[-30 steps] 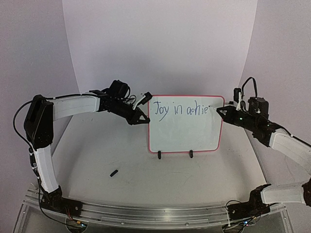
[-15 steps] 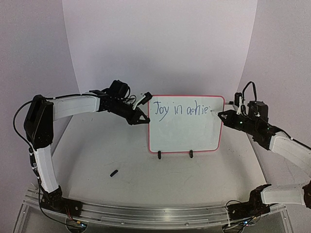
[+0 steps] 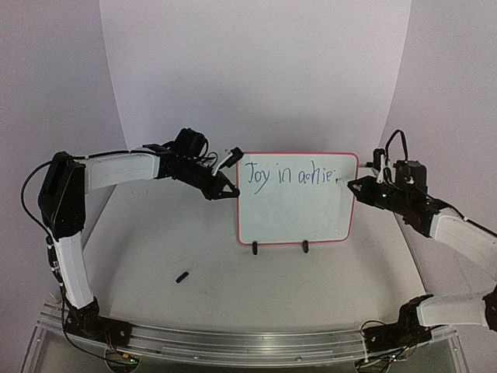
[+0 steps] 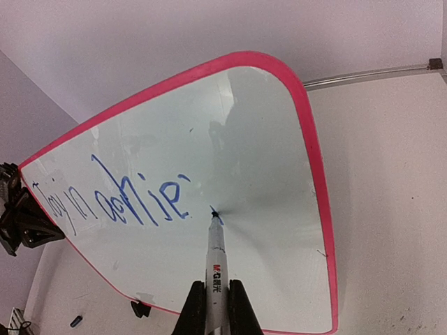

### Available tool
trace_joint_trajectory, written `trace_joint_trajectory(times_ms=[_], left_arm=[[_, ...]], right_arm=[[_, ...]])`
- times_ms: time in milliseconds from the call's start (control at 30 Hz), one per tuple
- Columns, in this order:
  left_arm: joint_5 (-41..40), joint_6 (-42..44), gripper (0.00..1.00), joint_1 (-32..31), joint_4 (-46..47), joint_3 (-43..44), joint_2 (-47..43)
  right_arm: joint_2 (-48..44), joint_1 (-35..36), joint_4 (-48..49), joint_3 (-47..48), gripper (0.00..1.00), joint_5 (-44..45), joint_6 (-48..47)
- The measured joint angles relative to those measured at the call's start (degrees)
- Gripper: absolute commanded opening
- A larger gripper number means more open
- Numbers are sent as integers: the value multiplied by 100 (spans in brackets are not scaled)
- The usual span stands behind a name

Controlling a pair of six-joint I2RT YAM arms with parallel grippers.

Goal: Write a sentence on the whiteboard

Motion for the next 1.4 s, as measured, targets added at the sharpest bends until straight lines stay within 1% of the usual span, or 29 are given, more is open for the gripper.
trace_joint_trajectory(times_ms=[367, 633, 1000, 1400], left_arm=[[-1, 11, 0, -7, 2, 2, 0], [-1, 11, 0, -7, 2, 2, 0], [1, 11, 0, -7, 2, 2, 0], [1, 8, 0, -7, 2, 2, 0]], right_arm=[[-2, -2, 17, 391, 0, 137, -24], [0, -2, 16, 425, 0, 173, -45], [-15, -2, 15, 425, 0, -355, -152], [189, -2, 8, 425, 0, -291, -141]])
